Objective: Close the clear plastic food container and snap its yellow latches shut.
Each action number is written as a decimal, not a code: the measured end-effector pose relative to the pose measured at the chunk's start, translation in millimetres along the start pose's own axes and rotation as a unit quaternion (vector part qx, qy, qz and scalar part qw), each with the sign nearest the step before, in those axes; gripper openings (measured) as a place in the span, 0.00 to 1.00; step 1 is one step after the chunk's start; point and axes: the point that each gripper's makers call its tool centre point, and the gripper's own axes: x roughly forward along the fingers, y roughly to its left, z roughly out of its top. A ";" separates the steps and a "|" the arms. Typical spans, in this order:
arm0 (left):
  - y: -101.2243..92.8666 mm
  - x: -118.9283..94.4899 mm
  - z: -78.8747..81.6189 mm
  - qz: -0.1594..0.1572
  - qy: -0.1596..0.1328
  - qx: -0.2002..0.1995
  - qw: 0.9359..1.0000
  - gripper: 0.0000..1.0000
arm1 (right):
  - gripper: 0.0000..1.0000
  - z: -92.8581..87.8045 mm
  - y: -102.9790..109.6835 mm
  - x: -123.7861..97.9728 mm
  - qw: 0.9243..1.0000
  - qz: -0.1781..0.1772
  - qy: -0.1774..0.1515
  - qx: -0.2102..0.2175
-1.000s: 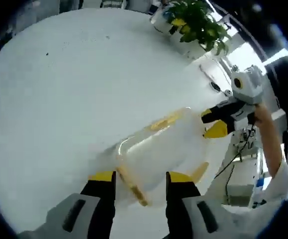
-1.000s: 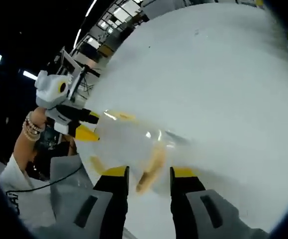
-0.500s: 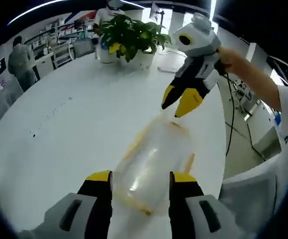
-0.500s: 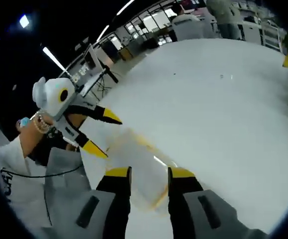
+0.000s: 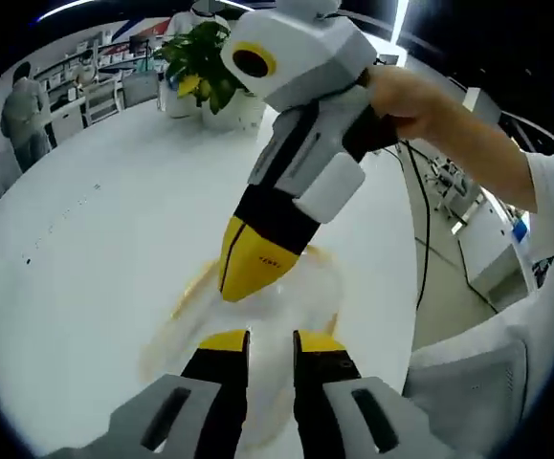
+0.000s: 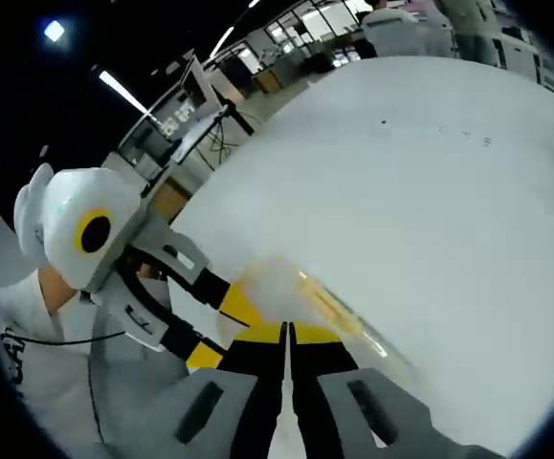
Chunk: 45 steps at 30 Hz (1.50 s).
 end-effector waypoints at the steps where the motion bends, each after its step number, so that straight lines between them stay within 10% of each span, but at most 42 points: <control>1: -0.7 0.7 2.7 0.000 -0.006 0.008 1.000 0.10 | 0.00 -0.2 -0.7 1.5 1.000 0.001 0.003 -0.003; 20: -15.8 4.0 1.2 -0.006 -0.016 0.093 0.996 0.38 | 0.16 19.3 -31.8 8.5 1.000 0.006 0.002 0.017; 27: -20.6 6.0 -4.3 0.003 -0.009 0.180 0.984 0.45 | 0.21 16.5 -33.7 11.7 0.998 0.041 0.009 0.055; 32: -22.2 8.3 -7.2 0.022 -0.008 0.217 0.976 0.47 | 0.24 19.9 -36.5 5.0 0.999 0.025 0.012 -0.042; 38: -18.2 12.1 -9.7 0.065 0.011 0.310 0.948 0.44 | 0.26 5.1 -15.5 1.2 0.986 0.046 0.076 -0.144; 45: -16.5 13.5 -10.0 0.083 0.016 0.323 0.943 0.41 | 0.28 -3.2 -25.6 8.3 0.972 0.025 0.120 -0.203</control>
